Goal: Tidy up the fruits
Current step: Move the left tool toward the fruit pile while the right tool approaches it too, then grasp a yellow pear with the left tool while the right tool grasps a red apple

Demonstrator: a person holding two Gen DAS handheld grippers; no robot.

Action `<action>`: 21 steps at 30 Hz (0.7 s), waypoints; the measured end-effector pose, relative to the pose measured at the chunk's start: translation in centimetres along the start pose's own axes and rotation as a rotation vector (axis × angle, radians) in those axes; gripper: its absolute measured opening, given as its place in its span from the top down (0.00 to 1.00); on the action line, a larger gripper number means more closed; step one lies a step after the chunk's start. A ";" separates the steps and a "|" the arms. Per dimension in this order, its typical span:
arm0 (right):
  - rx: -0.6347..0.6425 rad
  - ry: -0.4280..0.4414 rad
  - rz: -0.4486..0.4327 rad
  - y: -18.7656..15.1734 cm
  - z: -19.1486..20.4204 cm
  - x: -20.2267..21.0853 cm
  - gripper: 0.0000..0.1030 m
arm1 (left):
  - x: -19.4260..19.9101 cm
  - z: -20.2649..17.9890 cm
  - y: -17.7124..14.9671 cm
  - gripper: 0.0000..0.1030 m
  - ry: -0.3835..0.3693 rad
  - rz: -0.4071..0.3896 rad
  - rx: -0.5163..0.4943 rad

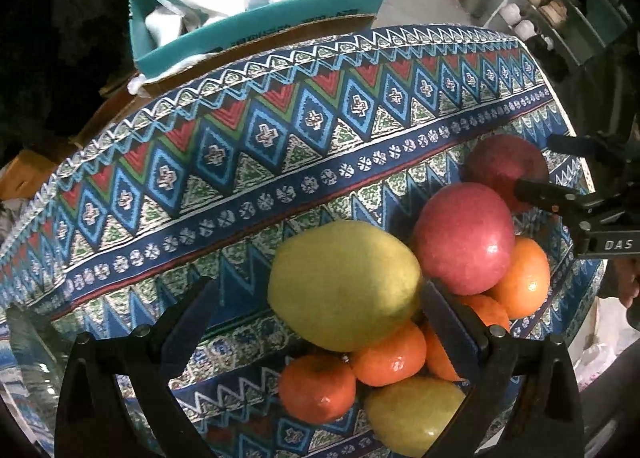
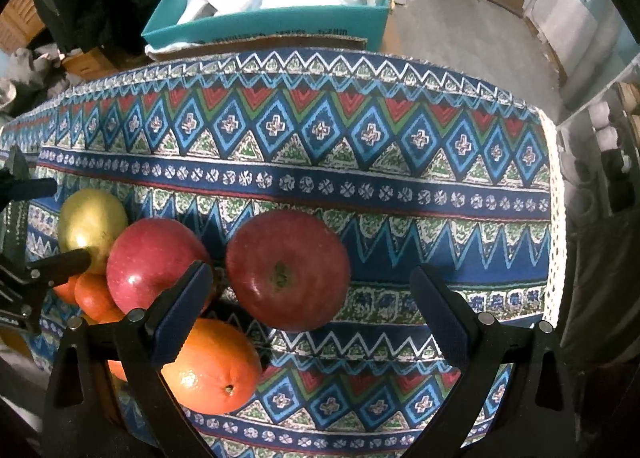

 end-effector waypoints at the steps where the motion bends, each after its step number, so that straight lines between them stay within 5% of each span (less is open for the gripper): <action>1: -0.004 0.003 0.007 0.0 -0.1 -0.3 0.08 | -0.1 0.0 0.1 0.01 -0.007 0.000 -0.002; 6: -0.034 0.047 0.031 -0.3 -0.6 -1.7 0.10 | -0.9 0.0 0.4 0.02 -0.035 -0.001 0.000; 12: -0.036 0.095 0.070 0.0 -0.1 -3.2 0.21 | -2.0 0.1 0.5 0.15 -0.104 0.017 0.044; 21: -0.034 0.099 0.055 -0.1 0.3 -3.7 0.28 | -1.8 -0.9 0.3 0.18 -0.073 -0.017 -0.006</action>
Point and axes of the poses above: each gripper's, at about its wrist camera, not at the fingertips, and x roughly against the way its jaws point, z to its left, y to its top, the point moved 1 cm from there along -x, roughly the way its jaws point, and after that the axes turned 4 degrees about -x, right-handed, at the moved point
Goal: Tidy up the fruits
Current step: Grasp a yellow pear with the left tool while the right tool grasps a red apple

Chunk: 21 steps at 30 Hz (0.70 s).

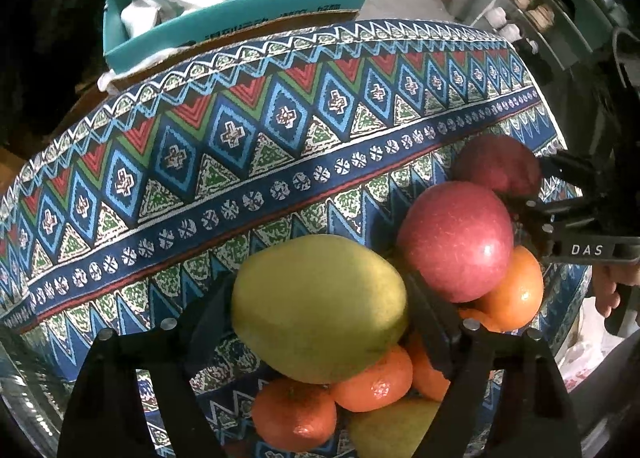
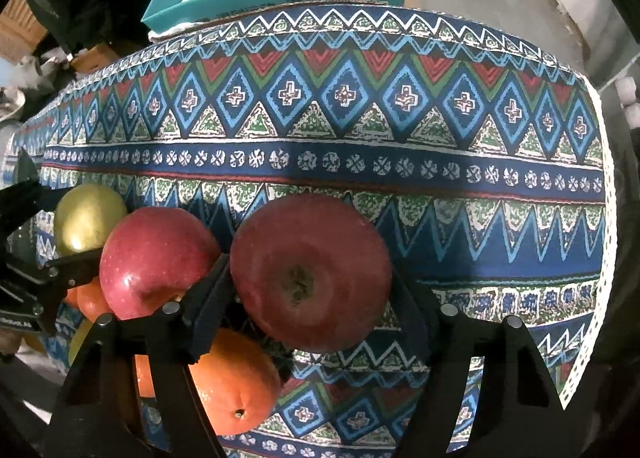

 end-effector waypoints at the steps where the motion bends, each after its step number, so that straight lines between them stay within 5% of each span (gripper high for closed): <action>1: 0.006 -0.005 -0.006 0.1 0.0 0.0 0.28 | 0.0 -0.1 0.0 0.18 0.005 -0.005 -0.001; 7: 0.039 -0.045 -0.049 -0.4 0.7 0.5 0.28 | 0.8 -0.3 -0.5 0.18 0.066 -0.044 -0.035; 21: 0.070 -0.103 -0.170 -1.4 2.1 4.4 0.28 | 4.3 1.3 -2.2 0.20 0.079 -0.114 0.006</action>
Point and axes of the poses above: each gripper's, at about its wrist camera, not at the fingertips, and x roughly against the way its jaws point, z to its left, y to its top, the point moved 1 cm from there along -x, roughly the way its jaws point, and after that the axes turned 4 degrees about -x, right-handed, at the moved point
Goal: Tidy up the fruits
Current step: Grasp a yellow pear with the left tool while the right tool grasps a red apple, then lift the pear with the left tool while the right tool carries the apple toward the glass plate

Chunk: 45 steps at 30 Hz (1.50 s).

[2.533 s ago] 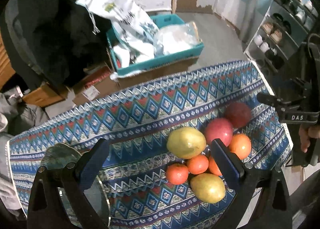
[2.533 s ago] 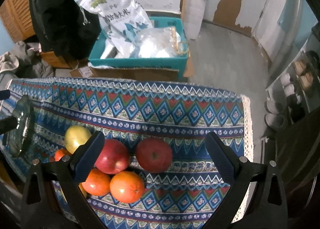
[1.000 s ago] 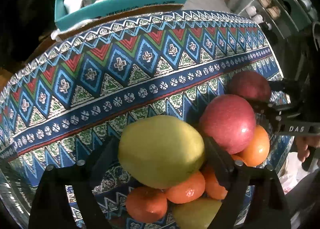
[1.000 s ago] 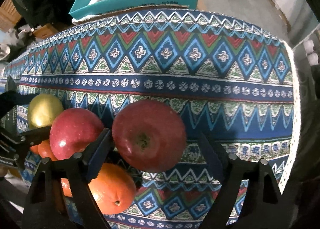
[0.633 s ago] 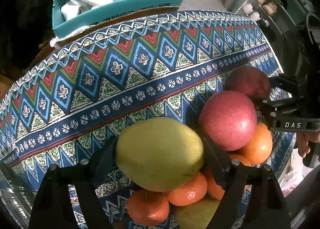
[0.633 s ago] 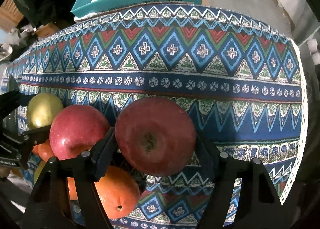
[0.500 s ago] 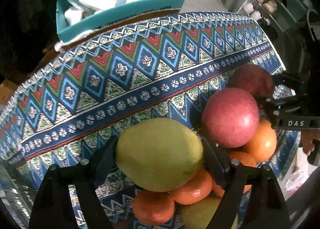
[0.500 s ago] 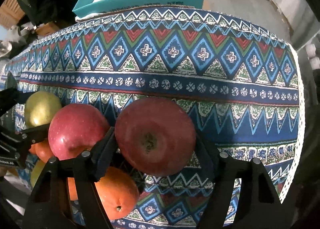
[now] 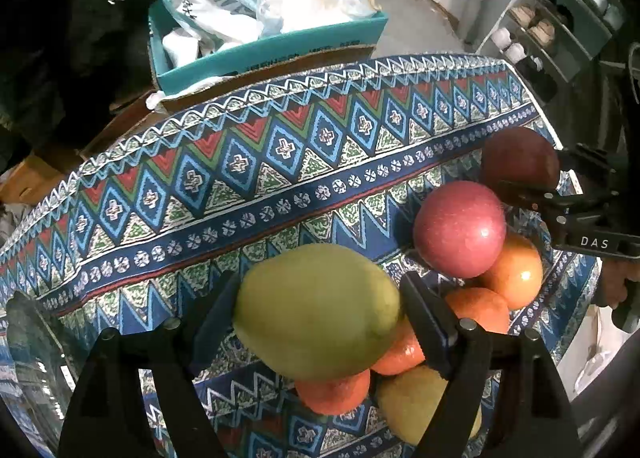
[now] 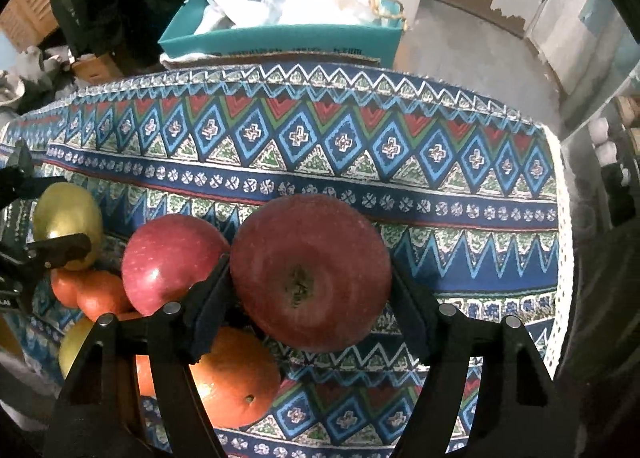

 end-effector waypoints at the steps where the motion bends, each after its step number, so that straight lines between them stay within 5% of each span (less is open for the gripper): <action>1: -0.001 -0.001 -0.008 0.0 0.0 0.4 0.28 | 0.4 0.0 -0.1 0.20 0.003 -0.008 -0.003; 33: 0.093 0.053 -0.268 0.8 6.1 12.3 0.28 | 12.9 0.4 -3.0 0.20 0.119 -0.236 -0.027; 45: 0.161 0.112 -0.296 1.5 10.5 14.2 0.28 | 16.0 2.1 -5.0 0.20 0.129 -0.278 0.005</action>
Point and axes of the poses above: each gripper's, at about its wrist camera, not at the fingertips, and x roughly against the way its jaws point, z to its left, y to its top, the point moved 1 cm from there along -x, roughly the way its jaws point, and after that the axes turned 4 degrees about -x, right-handed, at the moved point
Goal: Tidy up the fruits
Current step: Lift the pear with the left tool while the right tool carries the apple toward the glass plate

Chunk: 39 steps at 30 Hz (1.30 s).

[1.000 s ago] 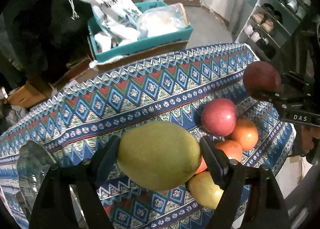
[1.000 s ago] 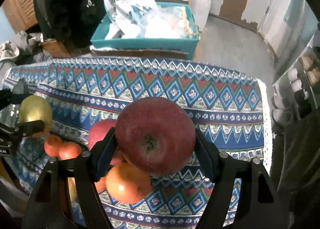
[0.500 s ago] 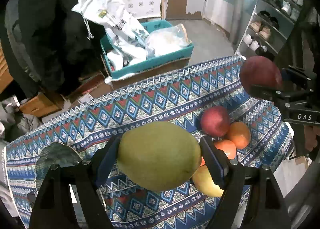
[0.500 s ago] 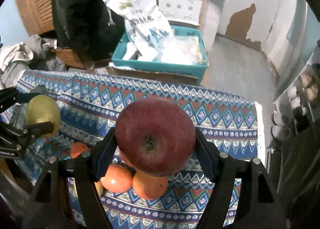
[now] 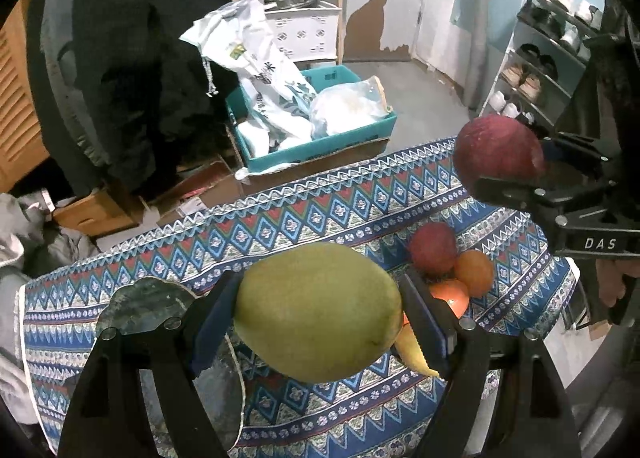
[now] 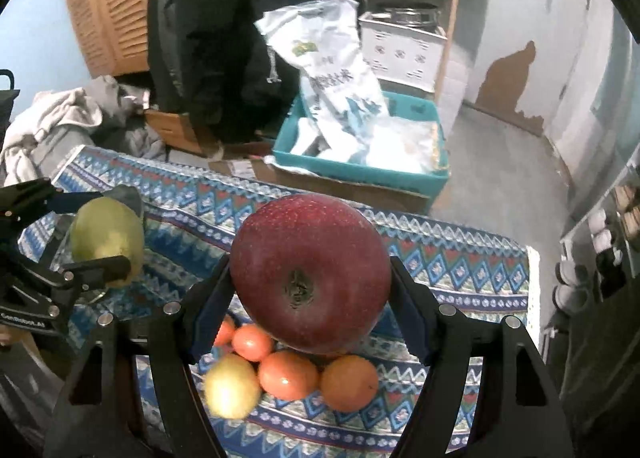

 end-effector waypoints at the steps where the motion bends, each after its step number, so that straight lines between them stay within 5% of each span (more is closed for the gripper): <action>1: 0.008 0.006 0.001 0.1 0.5 0.0 0.28 | 0.2 0.2 -0.1 0.20 0.005 -0.004 0.002; 18: 0.120 0.098 0.068 2.1 9.4 -3.5 0.28 | 1.2 7.0 -4.6 0.21 0.045 0.016 0.131; 39: 0.286 0.212 0.208 1.9 21.8 -11.5 0.28 | 1.7 17.1 -13.9 0.21 0.146 0.072 0.302</action>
Point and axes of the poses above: each gripper's, at about its wrist camera, not at the fingertips, and x roughly against the way its jaws point, z to its left, y to its top, the point moved 1 cm from there along -x, roughly the way its jaws point, and after that the axes turned 4 degrees about -x, right-handed, at the moved point
